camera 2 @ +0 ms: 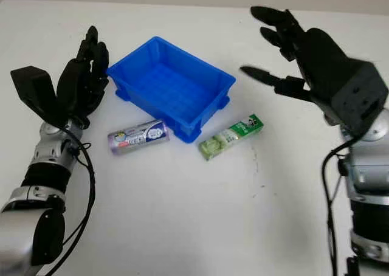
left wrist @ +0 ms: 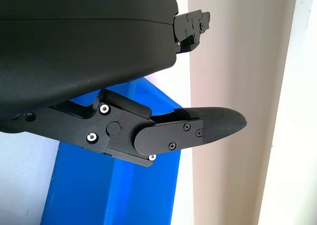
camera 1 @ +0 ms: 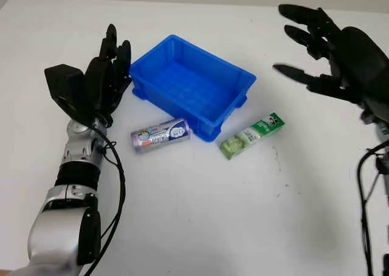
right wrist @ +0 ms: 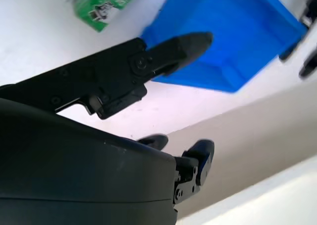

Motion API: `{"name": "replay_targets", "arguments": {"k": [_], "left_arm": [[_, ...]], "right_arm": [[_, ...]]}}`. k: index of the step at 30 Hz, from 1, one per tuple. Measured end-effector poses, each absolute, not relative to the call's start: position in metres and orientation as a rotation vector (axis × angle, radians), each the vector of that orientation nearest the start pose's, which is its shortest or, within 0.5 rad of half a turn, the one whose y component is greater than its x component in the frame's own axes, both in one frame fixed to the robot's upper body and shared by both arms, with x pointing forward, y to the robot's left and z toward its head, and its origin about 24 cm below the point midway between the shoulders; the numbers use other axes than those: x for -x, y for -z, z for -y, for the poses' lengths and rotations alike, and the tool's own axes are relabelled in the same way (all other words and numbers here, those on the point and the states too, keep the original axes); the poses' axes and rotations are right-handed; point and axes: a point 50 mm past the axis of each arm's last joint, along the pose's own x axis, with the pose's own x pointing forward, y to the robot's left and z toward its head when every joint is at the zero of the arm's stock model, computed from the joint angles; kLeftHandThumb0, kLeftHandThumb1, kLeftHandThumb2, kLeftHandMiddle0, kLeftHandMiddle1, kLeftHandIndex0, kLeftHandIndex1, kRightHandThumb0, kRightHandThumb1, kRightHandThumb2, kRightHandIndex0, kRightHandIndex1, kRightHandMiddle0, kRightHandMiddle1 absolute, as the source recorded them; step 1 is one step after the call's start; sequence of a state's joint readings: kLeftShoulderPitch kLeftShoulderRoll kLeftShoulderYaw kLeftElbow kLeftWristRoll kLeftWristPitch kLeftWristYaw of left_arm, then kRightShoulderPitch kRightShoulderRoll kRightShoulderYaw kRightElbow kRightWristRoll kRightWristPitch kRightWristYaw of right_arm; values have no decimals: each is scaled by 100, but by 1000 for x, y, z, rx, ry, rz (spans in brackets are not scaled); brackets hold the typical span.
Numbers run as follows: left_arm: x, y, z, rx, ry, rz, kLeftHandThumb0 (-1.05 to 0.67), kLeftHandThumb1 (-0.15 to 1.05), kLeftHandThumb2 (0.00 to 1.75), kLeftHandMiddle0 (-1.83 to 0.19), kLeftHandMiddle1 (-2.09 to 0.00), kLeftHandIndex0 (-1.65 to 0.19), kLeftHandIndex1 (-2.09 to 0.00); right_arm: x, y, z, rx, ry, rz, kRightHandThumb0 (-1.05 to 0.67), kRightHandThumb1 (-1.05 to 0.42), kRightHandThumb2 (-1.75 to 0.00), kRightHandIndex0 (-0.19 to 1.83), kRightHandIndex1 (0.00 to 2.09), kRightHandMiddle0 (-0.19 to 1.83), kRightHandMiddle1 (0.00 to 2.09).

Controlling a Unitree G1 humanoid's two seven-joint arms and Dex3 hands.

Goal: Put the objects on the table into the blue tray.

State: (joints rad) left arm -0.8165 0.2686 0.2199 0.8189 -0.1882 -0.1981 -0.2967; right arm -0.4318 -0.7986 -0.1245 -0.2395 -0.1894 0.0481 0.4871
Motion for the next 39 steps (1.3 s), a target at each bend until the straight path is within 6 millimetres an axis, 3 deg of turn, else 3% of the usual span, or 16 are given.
{"name": "replay_targets", "arguments": {"k": [4, 8, 23, 24, 25, 26, 27, 28, 29, 30, 31, 33, 35, 36, 39], "left_arm": [[-388, -147, -200, 27, 153, 235, -71, 105, 55, 19, 0, 19, 0], [-388, -147, -199, 26, 155, 235, -71, 105, 56, 19, 0, 19, 0], [-389, -150, -199, 36, 158, 243, -70, 105, 53, 19, -1, 19, 0], [-389, -150, -199, 36, 158, 243, -70, 105, 54, 19, -1, 19, 0], [-389, -150, -199, 36, 158, 244, -70, 105, 54, 19, 0, 19, 0], [-389, -150, -199, 36, 158, 245, -70, 105, 54, 19, -1, 19, 0], [-389, -150, -199, 36, 158, 246, -70, 105, 54, 19, -1, 19, 0], [-389, -150, -199, 36, 157, 246, -70, 105, 54, 19, -1, 19, 0], [-389, -150, -199, 37, 157, 246, -69, 105, 54, 19, -1, 19, 0], [-389, -150, -200, 38, 154, 246, -70, 105, 53, 19, -1, 19, 0], [-389, -150, -200, 38, 153, 246, -70, 105, 54, 19, -2, 19, 0], [-389, -150, -200, 38, 153, 246, -70, 105, 54, 19, -1, 19, 0], [-389, -150, -200, 38, 153, 247, -70, 105, 54, 19, -1, 19, 0], [-389, -150, -200, 38, 153, 247, -70, 105, 54, 19, -1, 19, 0], [-389, -150, -200, 37, 155, 248, -70, 105, 54, 19, 0, 19, 0]], "right_arm": [[-266, -253, 214, 1312, -344, 392, -58, -81, -6, 42, 12, 44, 15], [-254, -255, 206, 1484, -398, 390, -53, -79, -5, 52, 14, 57, 14], [-251, -244, 192, 1629, -494, 350, -49, -75, -4, 74, 20, 75, 12], [-252, -241, 191, 1634, -505, 339, -51, -75, -5, 83, 26, 74, 12], [-253, -238, 190, 1642, -513, 328, -52, -75, -5, 81, 62, 74, 12], [-254, -235, 189, 1657, -520, 318, -54, -76, -5, 69, 125, 74, 10], [-255, -233, 188, 1668, -528, 306, -57, -77, -5, 49, 153, 74, 9], [-257, -230, 188, 1678, -535, 294, -57, -77, -5, 43, 161, 74, 9], [-258, -228, 188, 1679, -543, 281, -57, -77, -5, 36, 142, 73, 8], [-259, -226, 188, 1670, -549, 272, -56, -76, -5, 41, 115, 74, 8], [-260, -224, 188, 1657, -553, 266, -55, -75, -5, 45, 104, 73, 7], [-263, -220, 187, 1623, -565, 260, -49, -74, -5, 51, 97, 71, 6], [-265, -215, 187, 1592, -573, 248, -47, -73, -5, 48, 115, 70, 5], [-267, -212, 187, 1575, -579, 241, -46, -73, -5, 40, 113, 69, 5], [-273, -206, 188, 1548, -583, 251, -47, -73, -5, 33, 87, 70, 5]]}}
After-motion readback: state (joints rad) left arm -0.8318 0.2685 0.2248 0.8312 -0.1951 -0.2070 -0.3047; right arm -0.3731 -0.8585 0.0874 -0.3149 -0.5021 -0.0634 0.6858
